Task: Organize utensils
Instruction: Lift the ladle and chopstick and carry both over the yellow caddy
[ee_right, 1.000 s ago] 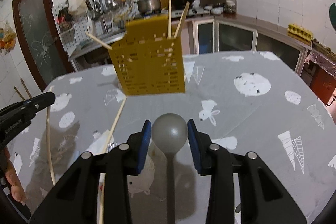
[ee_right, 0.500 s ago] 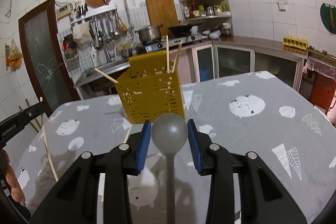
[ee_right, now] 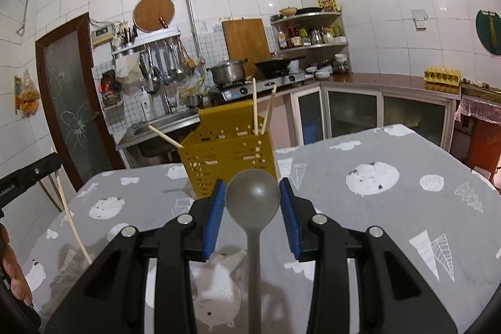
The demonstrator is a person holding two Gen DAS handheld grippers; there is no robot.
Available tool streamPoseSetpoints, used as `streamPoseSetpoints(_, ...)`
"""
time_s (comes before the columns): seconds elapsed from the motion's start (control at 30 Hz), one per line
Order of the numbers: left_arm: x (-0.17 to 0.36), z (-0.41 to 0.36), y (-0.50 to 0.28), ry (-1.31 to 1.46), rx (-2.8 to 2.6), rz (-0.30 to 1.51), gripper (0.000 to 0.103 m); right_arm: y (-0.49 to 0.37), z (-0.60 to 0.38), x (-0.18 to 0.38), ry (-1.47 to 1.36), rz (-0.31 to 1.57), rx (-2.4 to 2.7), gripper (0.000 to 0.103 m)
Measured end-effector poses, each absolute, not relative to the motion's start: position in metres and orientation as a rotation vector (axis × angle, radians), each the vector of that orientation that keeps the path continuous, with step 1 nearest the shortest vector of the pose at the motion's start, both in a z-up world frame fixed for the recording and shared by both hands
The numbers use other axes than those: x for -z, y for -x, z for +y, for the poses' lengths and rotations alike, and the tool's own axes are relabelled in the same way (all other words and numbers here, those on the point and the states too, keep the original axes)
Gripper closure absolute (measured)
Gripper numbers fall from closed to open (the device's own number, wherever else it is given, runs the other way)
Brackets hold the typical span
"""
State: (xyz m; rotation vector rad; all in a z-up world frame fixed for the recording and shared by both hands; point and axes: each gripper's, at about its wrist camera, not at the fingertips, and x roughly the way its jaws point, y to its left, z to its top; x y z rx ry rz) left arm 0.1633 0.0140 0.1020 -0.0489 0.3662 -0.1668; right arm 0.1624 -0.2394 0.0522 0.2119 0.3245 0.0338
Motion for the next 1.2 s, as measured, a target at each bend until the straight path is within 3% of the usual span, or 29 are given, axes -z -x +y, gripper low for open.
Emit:
streamPoseSetpoints(0.73,-0.143,0.006,-0.191,0.086,0.228,0.289,0.099,-0.206,-0.237,-0.091,-0.203,0.233,-0.067,0.067)
streamPoseSetpoints(1.2,-0.209,-0.038,-0.241,0.067,0.267,0.131,0.099,-0.279,-0.243,-0.149,-0.253,0.089,-0.074,0.067)
